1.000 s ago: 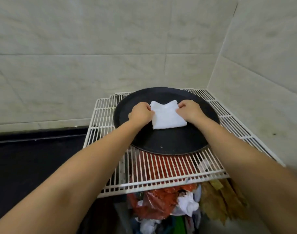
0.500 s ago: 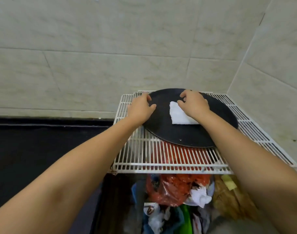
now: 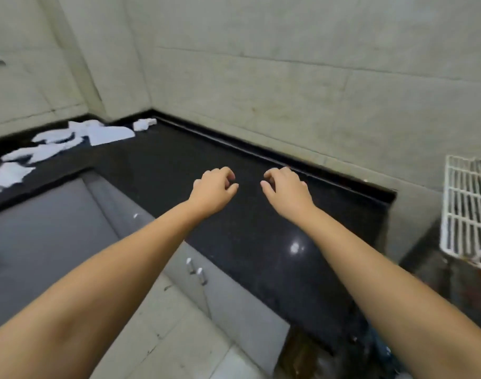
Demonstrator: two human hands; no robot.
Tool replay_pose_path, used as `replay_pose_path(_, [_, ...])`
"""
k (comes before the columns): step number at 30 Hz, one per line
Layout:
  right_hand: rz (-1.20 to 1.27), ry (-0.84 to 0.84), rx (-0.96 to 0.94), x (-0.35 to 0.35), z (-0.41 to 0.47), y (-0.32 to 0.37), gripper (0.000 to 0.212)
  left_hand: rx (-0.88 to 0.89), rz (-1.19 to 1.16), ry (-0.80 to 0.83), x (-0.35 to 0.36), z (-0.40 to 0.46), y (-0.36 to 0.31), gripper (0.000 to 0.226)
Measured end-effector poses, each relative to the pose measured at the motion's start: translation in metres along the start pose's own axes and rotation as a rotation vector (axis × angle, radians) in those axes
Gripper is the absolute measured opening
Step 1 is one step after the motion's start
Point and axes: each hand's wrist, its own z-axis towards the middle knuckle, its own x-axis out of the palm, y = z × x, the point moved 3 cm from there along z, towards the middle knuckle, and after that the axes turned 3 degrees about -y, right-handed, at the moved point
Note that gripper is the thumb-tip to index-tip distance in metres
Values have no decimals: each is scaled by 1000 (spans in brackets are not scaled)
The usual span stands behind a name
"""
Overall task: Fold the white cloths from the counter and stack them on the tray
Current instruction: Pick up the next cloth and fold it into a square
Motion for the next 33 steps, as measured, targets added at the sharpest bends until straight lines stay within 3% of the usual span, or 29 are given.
replay_pose_path(6, [-20, 239, -145, 121, -2, 118, 34, -256, 86, -17, -41, -53, 157, 23])
replay_pose_path(13, [-77, 422, -278, 224, 26, 196, 35, -520, 115, 53, -43, -79, 299, 29])
replay_pose_path(33, [-88, 547, -331, 428, 322, 362, 36, -560, 92, 127, -83, 172, 584, 28])
